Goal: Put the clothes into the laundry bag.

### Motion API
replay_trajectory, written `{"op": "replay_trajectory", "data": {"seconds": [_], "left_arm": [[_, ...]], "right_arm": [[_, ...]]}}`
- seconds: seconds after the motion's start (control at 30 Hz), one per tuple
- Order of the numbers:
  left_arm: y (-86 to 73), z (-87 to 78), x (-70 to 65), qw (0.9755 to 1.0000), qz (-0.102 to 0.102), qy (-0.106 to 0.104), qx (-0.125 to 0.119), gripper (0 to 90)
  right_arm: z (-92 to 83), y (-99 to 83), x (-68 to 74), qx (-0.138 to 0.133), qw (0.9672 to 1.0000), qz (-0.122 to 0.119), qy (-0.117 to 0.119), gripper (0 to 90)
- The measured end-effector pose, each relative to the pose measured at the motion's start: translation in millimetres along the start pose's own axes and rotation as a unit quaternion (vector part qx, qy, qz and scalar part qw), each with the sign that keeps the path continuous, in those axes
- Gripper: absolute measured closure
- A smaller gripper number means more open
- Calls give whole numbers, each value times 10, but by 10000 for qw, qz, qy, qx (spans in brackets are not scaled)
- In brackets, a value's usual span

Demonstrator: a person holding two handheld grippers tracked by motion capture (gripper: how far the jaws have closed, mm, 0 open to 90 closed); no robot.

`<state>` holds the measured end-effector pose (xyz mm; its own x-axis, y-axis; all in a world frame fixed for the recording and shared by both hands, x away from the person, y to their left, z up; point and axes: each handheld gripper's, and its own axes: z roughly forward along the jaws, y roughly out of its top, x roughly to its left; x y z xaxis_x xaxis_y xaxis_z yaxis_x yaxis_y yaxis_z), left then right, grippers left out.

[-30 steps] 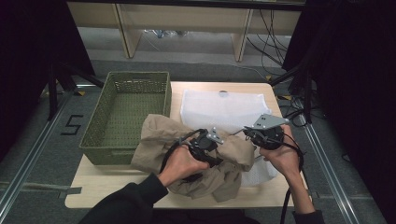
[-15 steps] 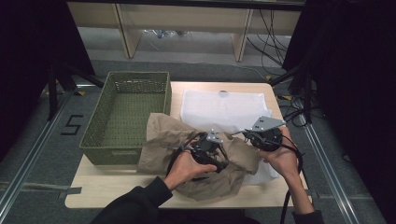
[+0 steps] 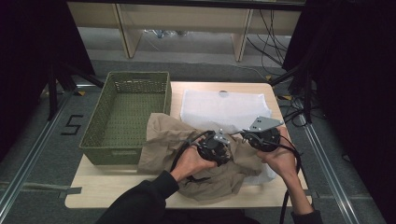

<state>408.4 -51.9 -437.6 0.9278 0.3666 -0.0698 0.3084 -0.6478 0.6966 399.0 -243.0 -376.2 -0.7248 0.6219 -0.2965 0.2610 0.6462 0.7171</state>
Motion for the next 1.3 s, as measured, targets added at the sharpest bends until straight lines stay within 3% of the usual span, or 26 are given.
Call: {"op": "replay_trajectory", "data": {"seconds": [0.13, 0.17, 0.23, 0.3, 0.33, 0.43, 0.47, 0.5, 0.53, 0.63, 0.67, 0.73, 0.8, 0.83, 0.9, 0.97, 1.03, 1.07, 1.13, 1.2, 1.23, 1.27, 1.3], "left_arm": [[36, 35, -120, 9998, 22, 60, -212, 835], [51, 26, -115, 9996, 110, 87, -242, 842], [79, 16, -99, 9992, 69, 225, -315, 859], [103, -3, -76, 9991, 181, 300, -251, 865], [127, -17, -86, 9979, -34, 495, -408, 867], [204, -82, -45, 9949, -36, 842, -553, 873], [232, -110, -6, 9946, 32, 910, -496, 874], [251, -104, 17, 9923, -146, 1039, -656, 874], [266, -104, 64, 9905, -152, 1158, -727, 873], [262, -22, 200, 9877, -262, 1387, -671, 867], [237, 50, 224, 9876, -398, 1381, -636, 862], [152, 192, 218, 9899, -708, 1087, -572, 831], [82, 176, 174, 9918, -680, 905, -591, 758], [71, 132, 164, 9913, -733, 877, -646, 698], [71, -29, 156, 9886, -757, 984, -846, 578], [106, -295, 229, 9849, -786, 1208, -957, 439], [157, -523, 348, 9763, -781, 1722, -1054, 359], [186, -616, 425, 9736, -752, 1908, -1005, 333], [235, -714, 587, 9731, -821, 2023, -738, 312], [255, -709, 750, 9726, -814, 2158, -294, 310], [250, -674, 811, 9734, -801, 2146, -95, 308], [220, -593, 892, 9750, -995, 1955, 348, 306], [189, -520, 955, 9729, -1133, 1922, 608, 299]], "right_arm": [[-23, 15, -17, -83, 10000, -11, -18, 900], [-28, 18, -15, -94, 10000, 6, -20, 900], [-38, 24, -14, -132, 9999, -2, -20, 900], [-50, 42, 0, -157, 9999, -13, -30, 900], [-59, 49, 1, -173, 9998, -64, -4, 900], [-111, 91, 20, -234, 9997, -52, -39, 900], [-130, 101, 20, -258, 9996, -42, -65, 900], [-156, 109, 24, -254, 9996, 31, -98, 900], [-175, 116, 18, -280, 9996, 20, -103, 900], [-214, 124, 10, -365, 9992, 150, -86, 900], [-214, 118, 0, -364, 9993, 91, -89, 900], [-207, 95, -11, -307, 9994, 145, -65, 900], [-184, 53, -31, -244, 9995, 167, -70, 900], [-166, 24, -39, -216, 9996, 198, -12, 900], [-157, -6, -49, -170, 9996, 216, -30, 900], [-160, -14, -55, -114, 9997, 204, -15, 900], [-155, -4, -48, -96, 9998, 188, -50, 900], [-145, 4, -48, -118, 9999, 99, -27, 900], [-143, 13, -27, -60, 9999, 130, -31, 900], [-133, 20, -17, -57, 9999, 102, 1, 900], [-128, 22, -14, -70, 9999, 107, -11, 900], [-127, 23, -12, -74, 9999, 99, -2, 900], [-134, 24, -13, -61, 9999, 98, -5, 900]]}}
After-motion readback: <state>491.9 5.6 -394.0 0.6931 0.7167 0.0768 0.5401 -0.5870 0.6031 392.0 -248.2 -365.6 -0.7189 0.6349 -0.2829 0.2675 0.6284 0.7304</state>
